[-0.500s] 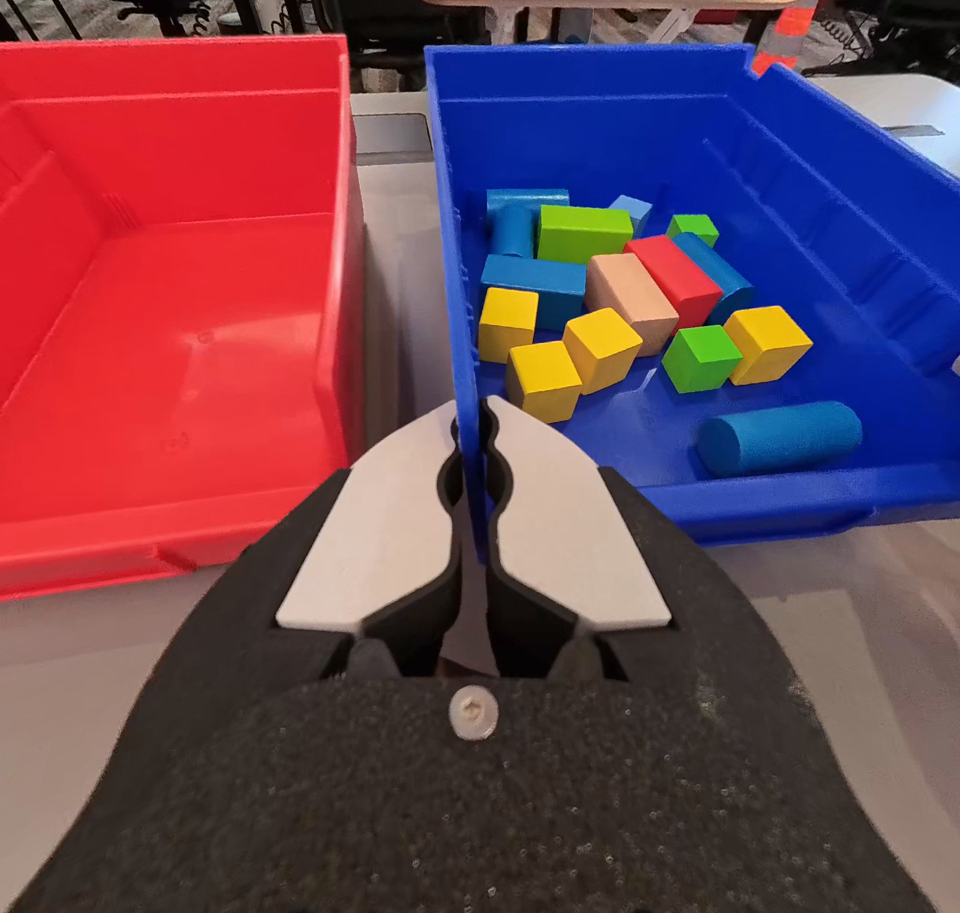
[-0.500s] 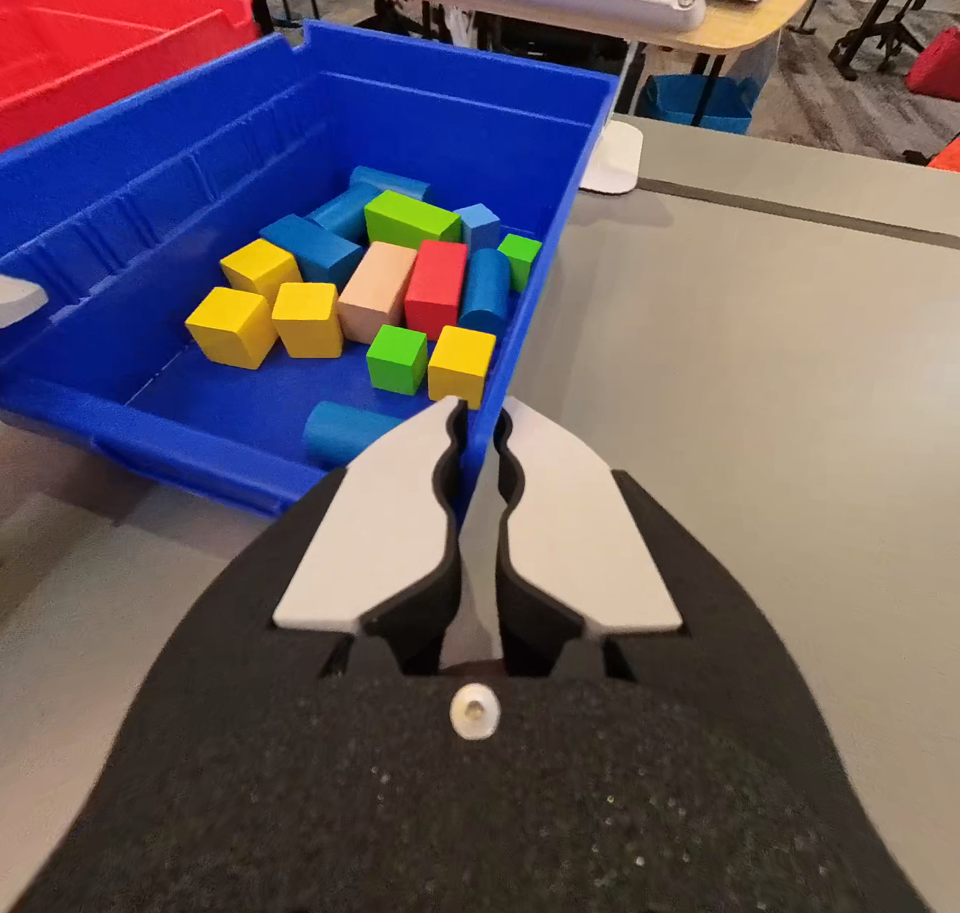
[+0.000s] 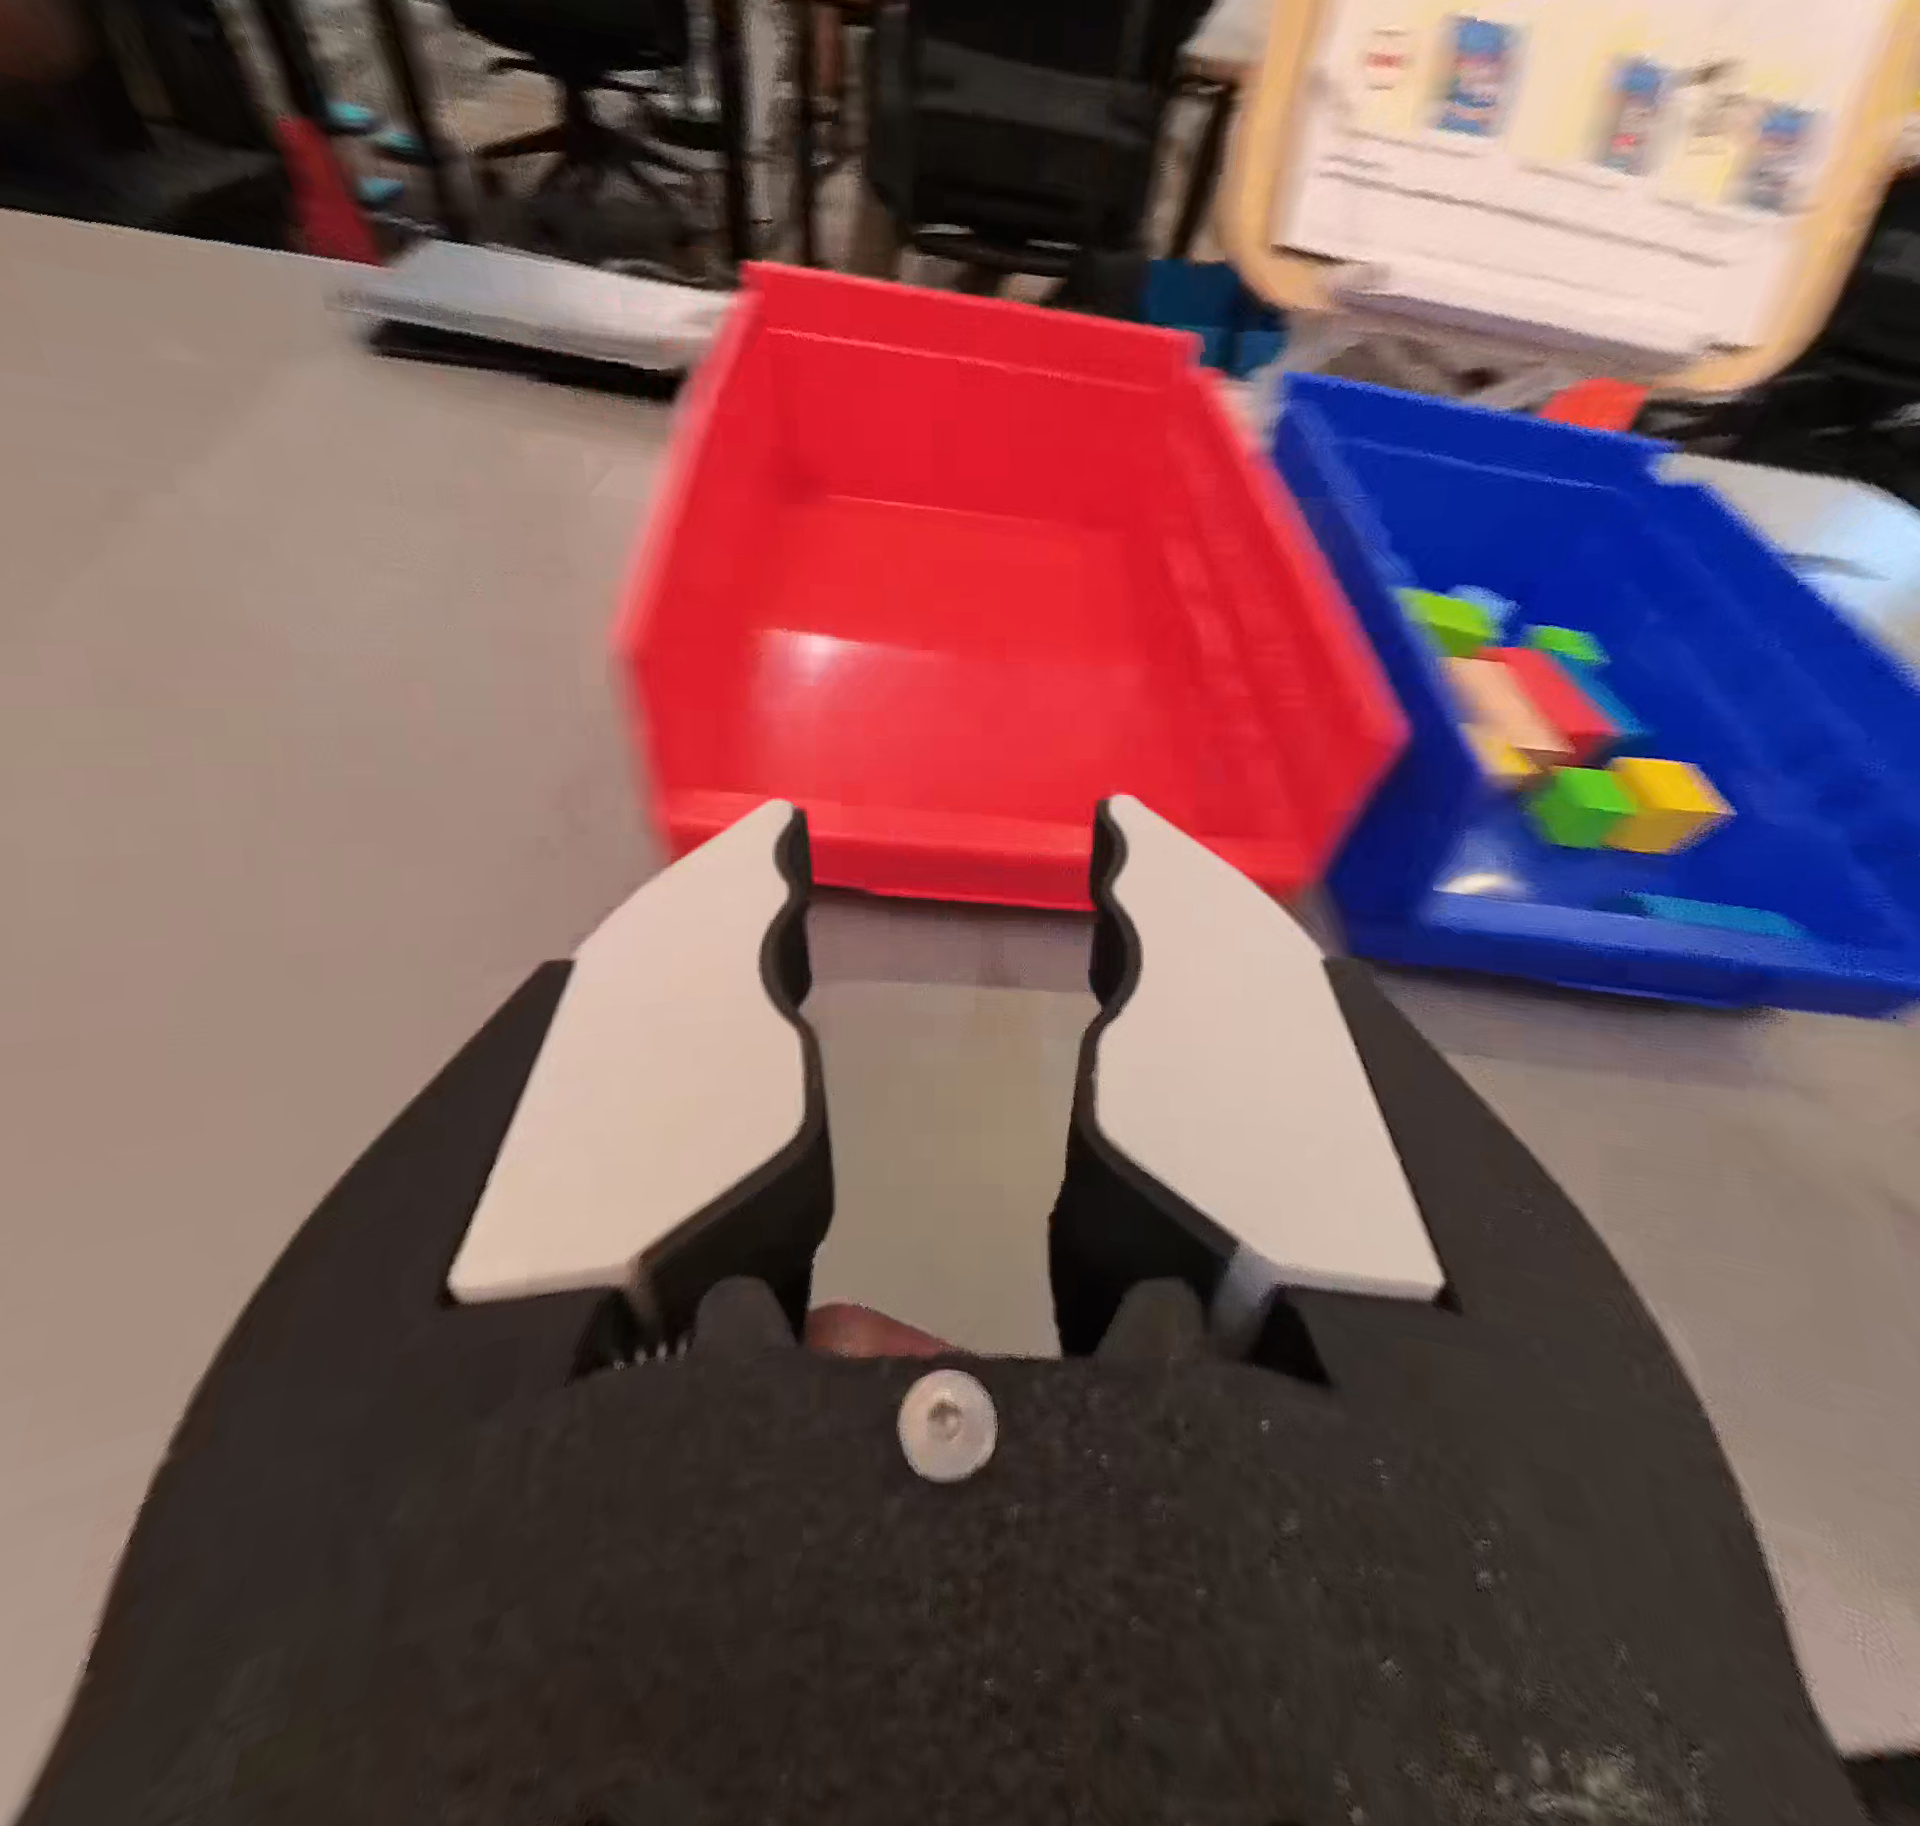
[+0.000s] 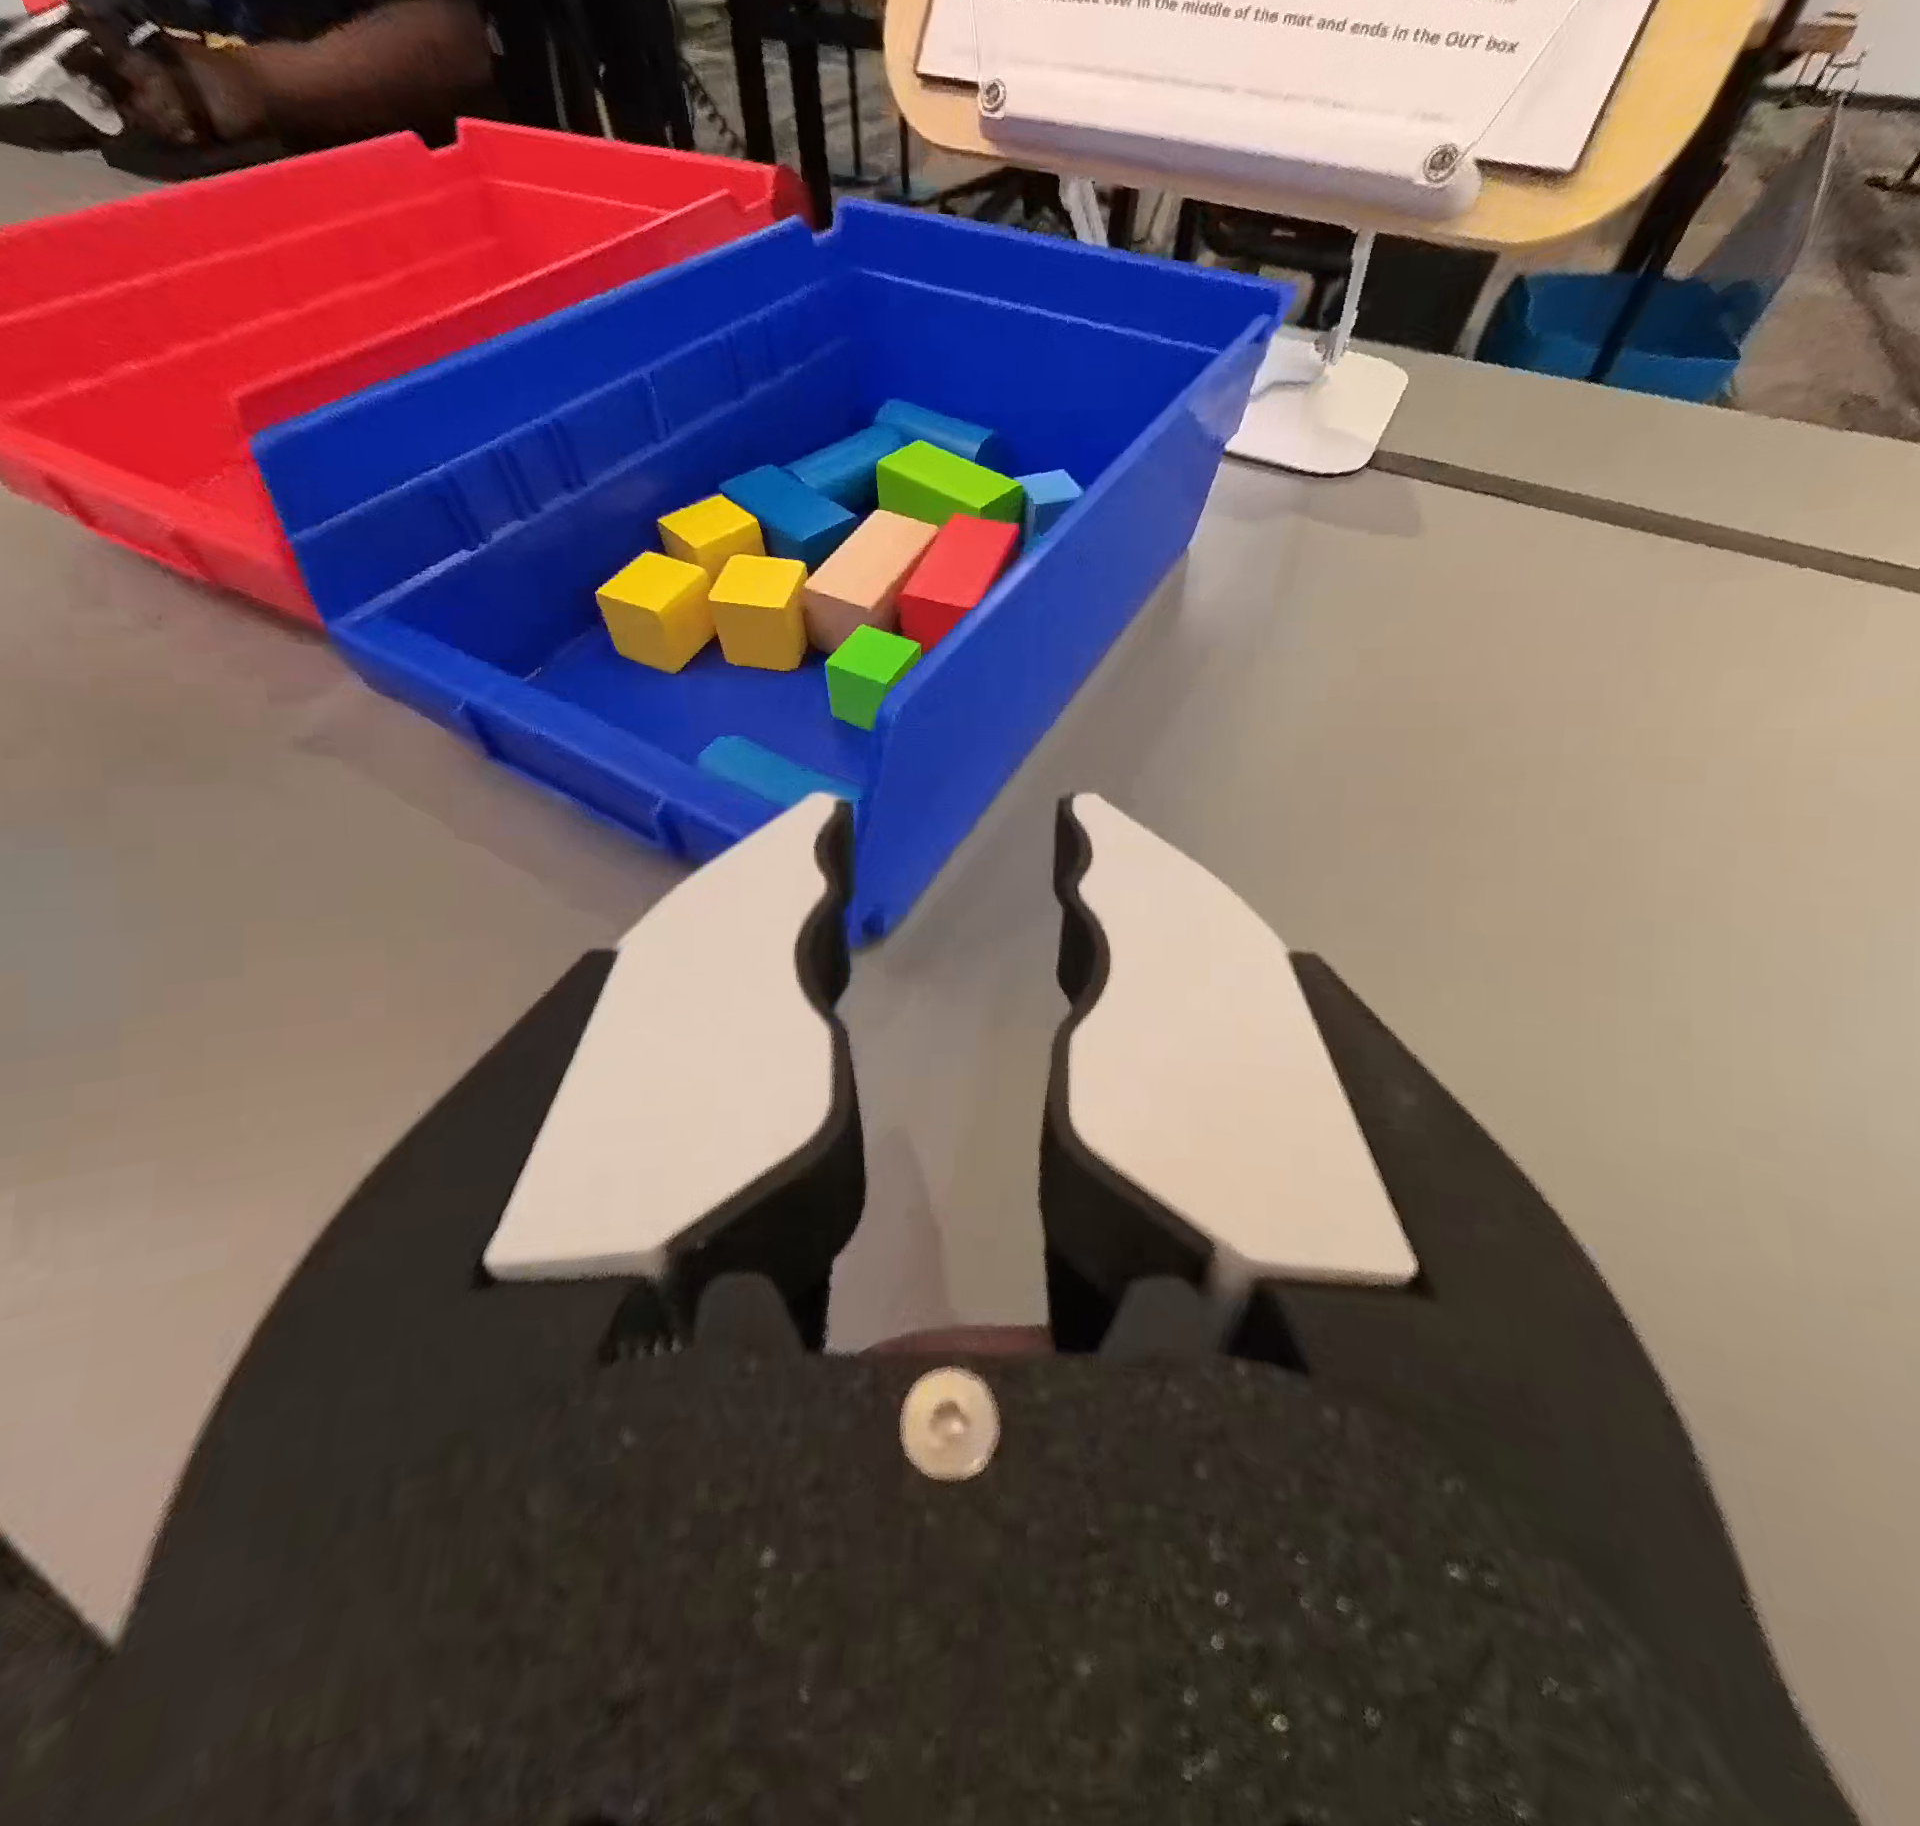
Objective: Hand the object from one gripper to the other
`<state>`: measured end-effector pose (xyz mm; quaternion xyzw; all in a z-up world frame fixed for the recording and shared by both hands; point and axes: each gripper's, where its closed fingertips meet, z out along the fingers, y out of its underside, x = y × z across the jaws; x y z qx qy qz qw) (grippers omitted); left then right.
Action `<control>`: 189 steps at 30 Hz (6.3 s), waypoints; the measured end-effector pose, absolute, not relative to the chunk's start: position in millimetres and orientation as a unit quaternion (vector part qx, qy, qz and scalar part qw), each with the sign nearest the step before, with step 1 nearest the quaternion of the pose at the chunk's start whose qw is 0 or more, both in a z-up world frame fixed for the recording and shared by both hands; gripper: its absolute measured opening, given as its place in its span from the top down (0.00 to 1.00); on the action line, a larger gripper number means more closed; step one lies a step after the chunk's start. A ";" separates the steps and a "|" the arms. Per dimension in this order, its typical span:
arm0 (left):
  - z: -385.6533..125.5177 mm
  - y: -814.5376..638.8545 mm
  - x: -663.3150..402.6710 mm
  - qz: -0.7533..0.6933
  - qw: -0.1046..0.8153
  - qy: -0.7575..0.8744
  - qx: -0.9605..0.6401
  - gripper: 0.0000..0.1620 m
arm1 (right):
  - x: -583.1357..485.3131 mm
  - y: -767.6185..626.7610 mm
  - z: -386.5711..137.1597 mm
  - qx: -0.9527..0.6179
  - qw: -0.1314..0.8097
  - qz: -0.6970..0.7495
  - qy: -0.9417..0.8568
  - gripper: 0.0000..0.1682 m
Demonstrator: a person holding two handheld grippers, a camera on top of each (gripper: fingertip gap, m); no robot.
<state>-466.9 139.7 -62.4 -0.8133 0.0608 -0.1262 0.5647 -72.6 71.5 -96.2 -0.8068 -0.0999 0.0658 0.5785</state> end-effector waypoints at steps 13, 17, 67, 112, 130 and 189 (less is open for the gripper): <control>-136.3 255.5 -495.9 -0.090 0.476 0.131 -0.865 0.95 | -196.4 25.3 -105.0 -0.794 0.552 0.151 -0.206 0.78; -138.0 238.6 -508.6 -0.082 0.477 0.092 -0.870 0.99 | -237.8 31.6 -116.5 -0.796 0.532 0.162 -0.237 0.77; -126.1 104.0 95.2 -0.141 0.534 0.322 -0.769 0.96 | 271.4 33.4 -129.1 -0.847 0.508 -0.075 0.134 0.98; -4.5 135.7 -247.9 -0.164 0.499 0.229 -0.819 0.65 | -91.6 84.3 -60.2 -0.813 0.568 0.119 -0.050 0.68; -134.1 194.1 -279.9 -0.147 0.479 0.210 -0.840 0.96 | -95.7 144.3 -131.1 -0.855 0.513 -0.004 0.081 0.98; -123.9 160.3 -340.1 -0.141 0.544 0.199 -0.803 0.74 | 142.0 27.7 -109.4 -0.796 0.597 -0.052 0.085 0.83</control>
